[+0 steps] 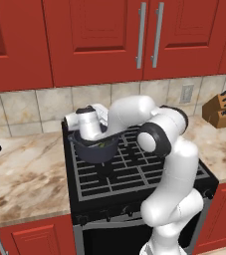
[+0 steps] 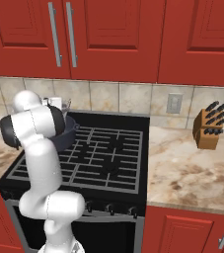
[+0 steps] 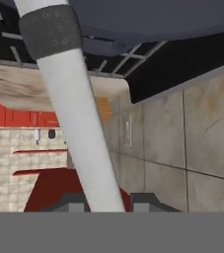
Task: Put the bell pepper and avocado in the pot. Retrieve the spatula and lightly stir the vegetables in the pot.
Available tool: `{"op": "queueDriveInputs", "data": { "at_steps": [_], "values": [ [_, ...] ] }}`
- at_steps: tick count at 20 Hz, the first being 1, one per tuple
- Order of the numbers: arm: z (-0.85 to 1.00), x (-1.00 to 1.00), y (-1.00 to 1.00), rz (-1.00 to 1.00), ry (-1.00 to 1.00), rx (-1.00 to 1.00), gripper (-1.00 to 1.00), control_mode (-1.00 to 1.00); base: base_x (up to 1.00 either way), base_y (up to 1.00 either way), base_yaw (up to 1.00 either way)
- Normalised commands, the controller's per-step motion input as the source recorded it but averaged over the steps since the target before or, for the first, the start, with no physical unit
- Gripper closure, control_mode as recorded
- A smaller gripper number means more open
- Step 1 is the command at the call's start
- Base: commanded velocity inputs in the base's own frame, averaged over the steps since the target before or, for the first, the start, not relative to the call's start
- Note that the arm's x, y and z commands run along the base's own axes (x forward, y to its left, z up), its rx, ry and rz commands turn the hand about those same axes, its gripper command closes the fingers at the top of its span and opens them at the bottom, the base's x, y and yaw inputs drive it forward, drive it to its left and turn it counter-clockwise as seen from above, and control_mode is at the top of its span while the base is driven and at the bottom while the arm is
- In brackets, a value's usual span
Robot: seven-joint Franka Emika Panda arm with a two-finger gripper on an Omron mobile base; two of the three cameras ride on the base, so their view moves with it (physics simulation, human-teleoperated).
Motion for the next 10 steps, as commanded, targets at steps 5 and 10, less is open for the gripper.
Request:
{"op": "queueDriveInputs", "data": {
  "at_steps": [5, 10],
  "values": [
    [-0.36, 0.21, 0.04, 0.0, -0.17, 0.0, 1.0, -1.0, 0.0, 0.0, 0.0],
    [-0.17, 0.14, 0.03, 0.0, -0.25, 0.0, 1.0, -1.0, 0.0, 0.0, 0.0]
  ]
}}
